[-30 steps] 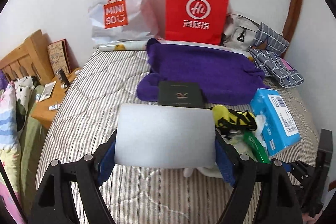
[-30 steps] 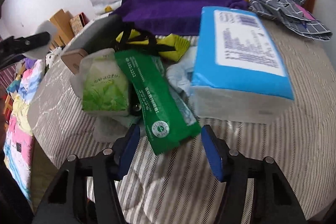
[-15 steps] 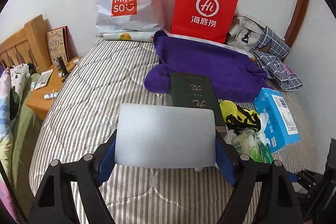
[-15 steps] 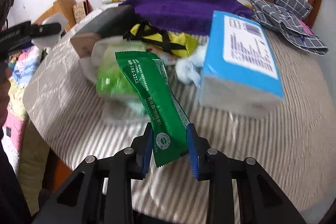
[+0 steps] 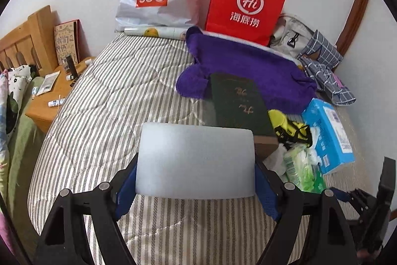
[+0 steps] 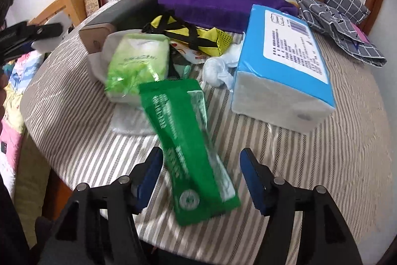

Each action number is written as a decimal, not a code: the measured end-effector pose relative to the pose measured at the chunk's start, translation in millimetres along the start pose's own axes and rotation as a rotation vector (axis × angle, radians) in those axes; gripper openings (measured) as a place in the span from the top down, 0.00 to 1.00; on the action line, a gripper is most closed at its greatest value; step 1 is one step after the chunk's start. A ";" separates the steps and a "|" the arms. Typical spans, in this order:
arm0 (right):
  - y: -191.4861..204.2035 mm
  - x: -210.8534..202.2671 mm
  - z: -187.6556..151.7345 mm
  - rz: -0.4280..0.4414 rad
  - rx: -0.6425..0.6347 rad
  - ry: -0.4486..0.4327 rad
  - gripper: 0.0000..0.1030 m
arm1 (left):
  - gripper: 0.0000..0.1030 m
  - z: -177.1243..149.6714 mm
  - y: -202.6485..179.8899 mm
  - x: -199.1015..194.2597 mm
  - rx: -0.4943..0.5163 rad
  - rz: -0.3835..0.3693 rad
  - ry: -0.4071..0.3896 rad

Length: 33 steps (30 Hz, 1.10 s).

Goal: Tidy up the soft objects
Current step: 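Grasp the green wet-wipe packet with the right tool while the left tool holds the sponge block, then carry the sponge block and green packet over the purple towel with both tools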

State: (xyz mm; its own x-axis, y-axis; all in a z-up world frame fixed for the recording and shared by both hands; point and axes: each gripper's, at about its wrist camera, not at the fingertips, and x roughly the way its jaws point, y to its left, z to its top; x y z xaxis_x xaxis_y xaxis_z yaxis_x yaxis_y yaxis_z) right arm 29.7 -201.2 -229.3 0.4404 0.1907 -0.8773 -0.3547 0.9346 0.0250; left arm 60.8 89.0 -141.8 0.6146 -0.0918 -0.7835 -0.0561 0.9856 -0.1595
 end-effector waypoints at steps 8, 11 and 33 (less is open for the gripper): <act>-1.9 -13.0 -16.1 -0.011 0.004 -0.048 0.71 | 0.21 -17.5 8.9 19.4 -0.002 -0.010 0.070; -12.4 -21.2 -25.2 -0.023 0.043 -0.051 0.73 | 0.21 -24.1 4.4 24.4 0.012 -0.015 0.088; -36.9 -64.4 -22.9 -0.004 0.113 -0.115 0.73 | 0.22 -23.7 -13.8 10.6 0.043 0.014 0.109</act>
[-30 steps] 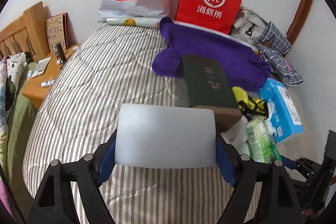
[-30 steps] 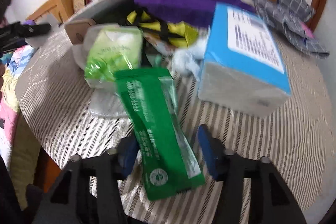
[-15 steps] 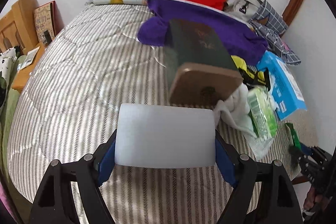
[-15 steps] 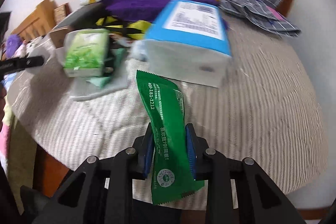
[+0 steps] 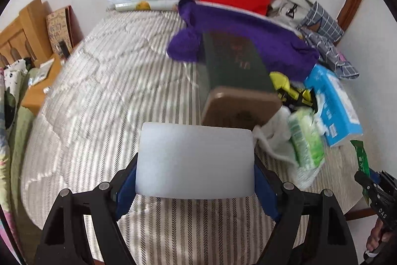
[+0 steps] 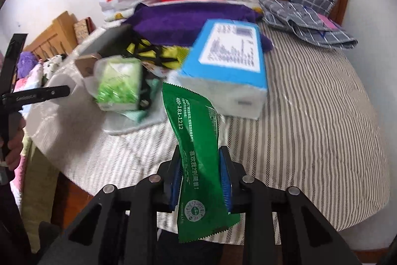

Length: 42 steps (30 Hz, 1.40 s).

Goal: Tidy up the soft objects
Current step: 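Carry the sponge block and green packet over the purple towel with both tools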

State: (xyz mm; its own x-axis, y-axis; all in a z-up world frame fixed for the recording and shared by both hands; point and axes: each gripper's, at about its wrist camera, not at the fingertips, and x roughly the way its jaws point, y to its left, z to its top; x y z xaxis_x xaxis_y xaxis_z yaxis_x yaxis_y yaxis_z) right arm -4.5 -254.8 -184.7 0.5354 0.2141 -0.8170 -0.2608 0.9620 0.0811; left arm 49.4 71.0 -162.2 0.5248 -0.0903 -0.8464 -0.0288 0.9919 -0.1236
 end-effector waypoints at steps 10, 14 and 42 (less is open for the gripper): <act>-1.7 -30.5 42.2 -0.003 -0.007 -0.087 0.73 | 0.22 33.1 -9.8 -36.5 0.010 0.002 -0.079; -8.6 -27.8 64.8 -0.011 0.018 -0.099 0.73 | 0.22 49.9 -11.0 -40.4 -0.002 -0.003 -0.095; -41.0 69.0 249.2 0.025 0.098 -0.077 0.73 | 0.21 209.1 -22.6 26.4 -0.023 0.010 -0.111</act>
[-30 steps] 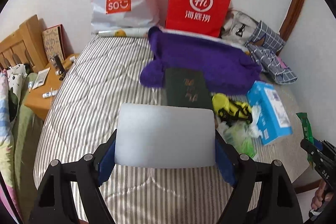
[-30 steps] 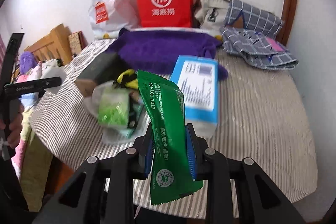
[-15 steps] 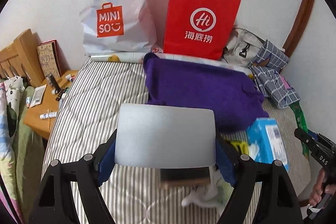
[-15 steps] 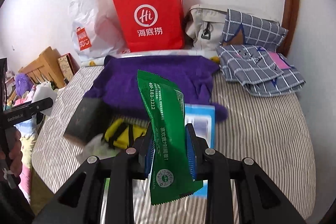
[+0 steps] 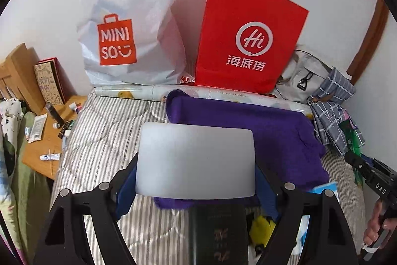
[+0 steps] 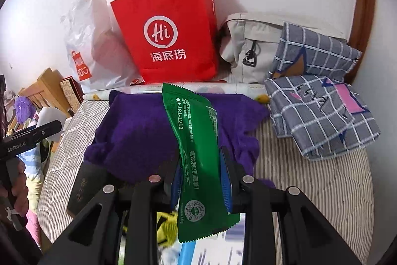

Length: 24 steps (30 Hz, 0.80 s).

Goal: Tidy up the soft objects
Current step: 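Carry the sponge block and green packet over the purple towel with both tools, then lower and release the green packet and sponge block onto the purple towel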

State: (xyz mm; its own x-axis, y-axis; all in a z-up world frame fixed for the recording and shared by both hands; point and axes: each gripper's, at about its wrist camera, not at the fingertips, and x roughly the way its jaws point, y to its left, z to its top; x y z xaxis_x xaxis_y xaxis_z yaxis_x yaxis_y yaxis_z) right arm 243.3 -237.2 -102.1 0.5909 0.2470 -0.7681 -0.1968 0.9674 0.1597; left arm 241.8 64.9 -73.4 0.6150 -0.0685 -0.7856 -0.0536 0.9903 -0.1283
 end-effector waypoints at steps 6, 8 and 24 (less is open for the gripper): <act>-5.1 41.3 12.0 -0.014 -0.003 0.045 0.73 | 0.21 14.5 -8.1 37.3 -0.005 -0.003 0.037; -9.4 55.3 13.6 -0.016 0.001 0.064 0.73 | 0.21 18.5 -12.3 48.5 0.001 0.000 0.047; -28.2 133.7 12.3 -0.033 0.020 0.212 0.73 | 0.21 36.4 -31.7 139.0 0.015 -0.020 0.176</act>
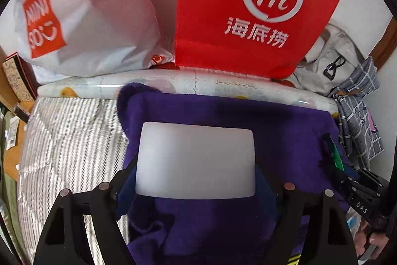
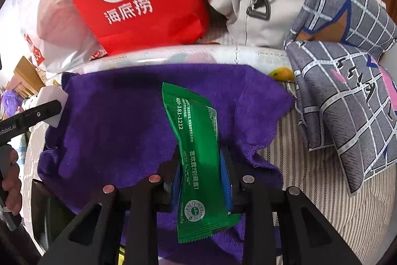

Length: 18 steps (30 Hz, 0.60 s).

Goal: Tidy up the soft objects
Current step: 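Lower and release the green packet and sponge block onto the purple towel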

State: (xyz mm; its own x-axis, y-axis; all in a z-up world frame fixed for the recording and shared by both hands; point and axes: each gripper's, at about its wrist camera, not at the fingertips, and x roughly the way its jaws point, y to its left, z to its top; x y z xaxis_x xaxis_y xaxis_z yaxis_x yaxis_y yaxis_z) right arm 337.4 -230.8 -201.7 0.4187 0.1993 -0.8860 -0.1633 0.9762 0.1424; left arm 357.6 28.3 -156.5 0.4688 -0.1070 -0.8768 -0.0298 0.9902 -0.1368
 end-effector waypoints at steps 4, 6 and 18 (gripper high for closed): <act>-3.9 8.3 2.1 -0.006 0.000 0.015 0.73 | 0.21 5.1 1.1 13.8 -0.017 -0.028 0.027; -3.4 11.6 4.1 -0.004 0.000 0.023 0.73 | 0.21 7.9 1.0 18.2 -0.021 -0.034 0.038; 16.4 11.8 7.4 -0.033 -0.066 0.015 0.38 | 0.07 12.1 -2.7 26.6 -0.036 -0.077 0.056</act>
State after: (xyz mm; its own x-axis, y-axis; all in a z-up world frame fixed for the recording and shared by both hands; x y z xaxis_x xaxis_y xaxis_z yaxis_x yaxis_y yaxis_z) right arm 346.3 -211.8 -206.6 0.4116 0.1651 -0.8963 -0.2082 0.9745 0.0839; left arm 380.8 23.9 -173.9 0.4212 -0.1887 -0.8871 -0.0275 0.9750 -0.2205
